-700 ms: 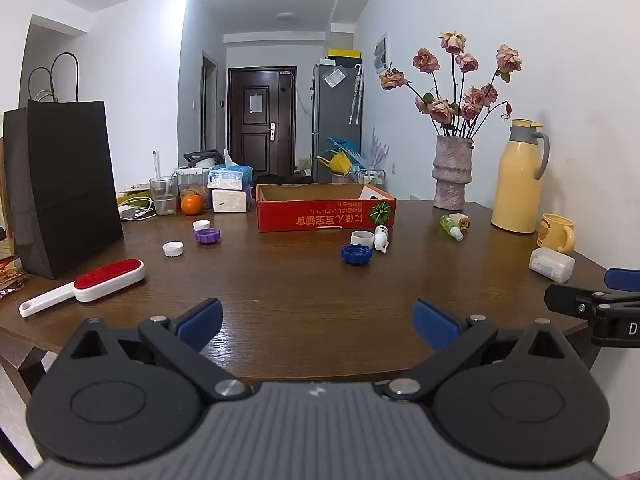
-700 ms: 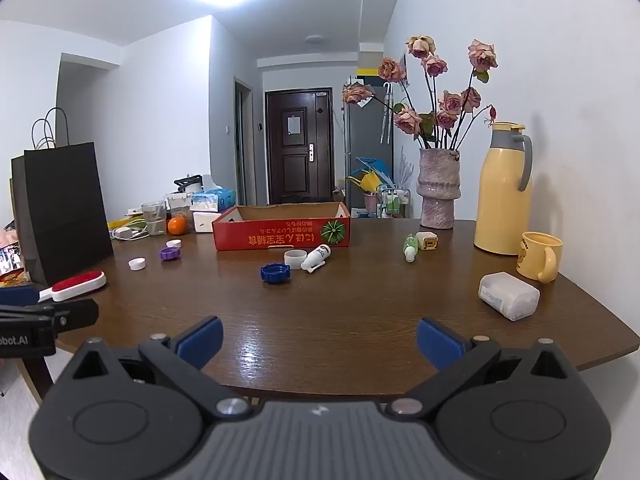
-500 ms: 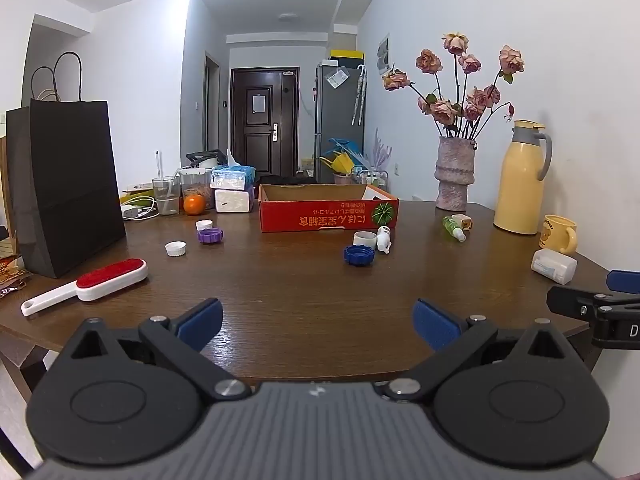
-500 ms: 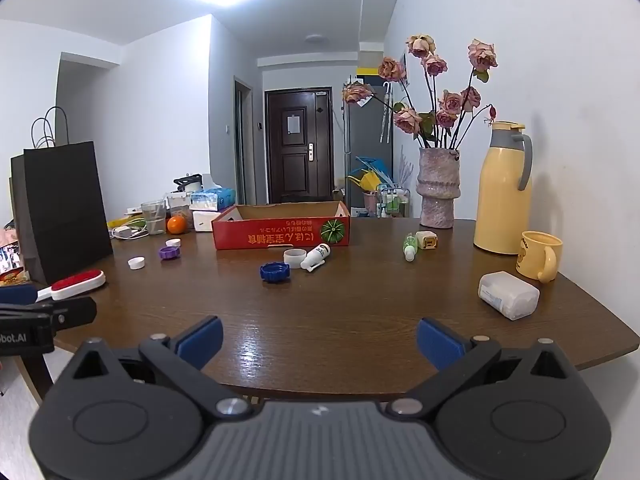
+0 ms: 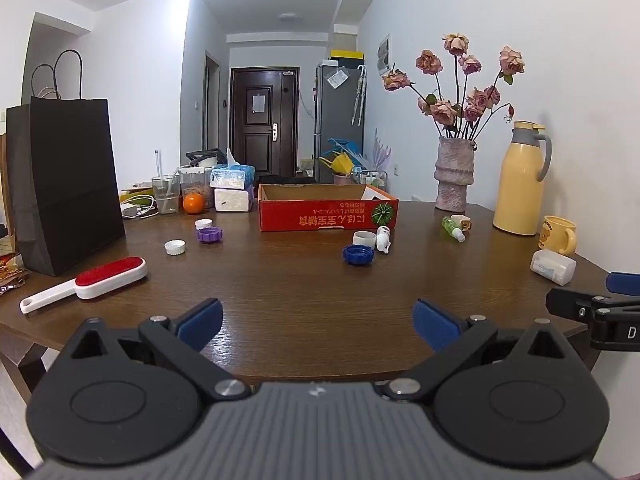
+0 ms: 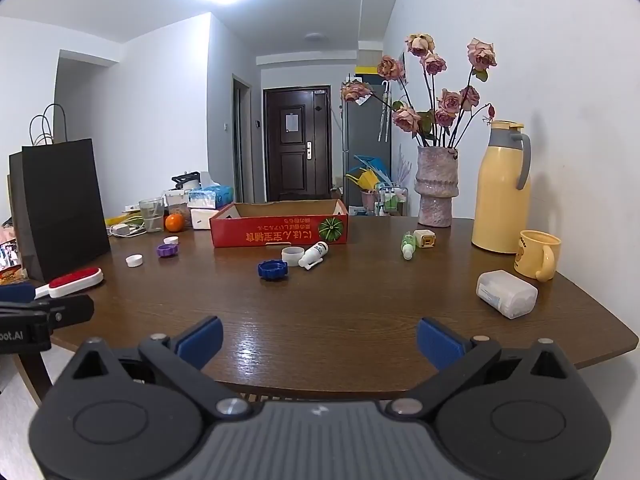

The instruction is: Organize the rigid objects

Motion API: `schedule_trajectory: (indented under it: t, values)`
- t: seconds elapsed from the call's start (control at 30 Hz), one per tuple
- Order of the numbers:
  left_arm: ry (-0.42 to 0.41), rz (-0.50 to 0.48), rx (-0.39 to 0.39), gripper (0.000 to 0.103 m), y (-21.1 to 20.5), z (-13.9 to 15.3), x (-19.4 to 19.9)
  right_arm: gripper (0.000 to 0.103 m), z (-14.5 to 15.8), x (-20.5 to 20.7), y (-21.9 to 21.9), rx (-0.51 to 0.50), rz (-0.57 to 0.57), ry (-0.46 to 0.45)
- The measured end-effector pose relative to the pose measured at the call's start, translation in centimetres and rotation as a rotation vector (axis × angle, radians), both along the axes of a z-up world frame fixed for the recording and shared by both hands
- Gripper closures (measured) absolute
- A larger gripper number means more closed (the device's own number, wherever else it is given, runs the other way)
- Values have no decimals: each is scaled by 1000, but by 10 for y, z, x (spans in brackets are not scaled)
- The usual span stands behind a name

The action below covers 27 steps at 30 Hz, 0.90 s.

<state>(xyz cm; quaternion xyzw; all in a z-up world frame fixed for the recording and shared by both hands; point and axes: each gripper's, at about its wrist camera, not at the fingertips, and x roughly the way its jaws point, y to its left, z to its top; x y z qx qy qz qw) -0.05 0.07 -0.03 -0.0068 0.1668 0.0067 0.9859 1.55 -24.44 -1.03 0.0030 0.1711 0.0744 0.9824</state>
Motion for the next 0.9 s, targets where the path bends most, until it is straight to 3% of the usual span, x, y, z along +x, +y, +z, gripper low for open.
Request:
schedule_trajectory:
  t: [0.9]
  values:
    - [1,-1,-5,0,1,0,0,0,-3,0,-3,-7,-5,3]
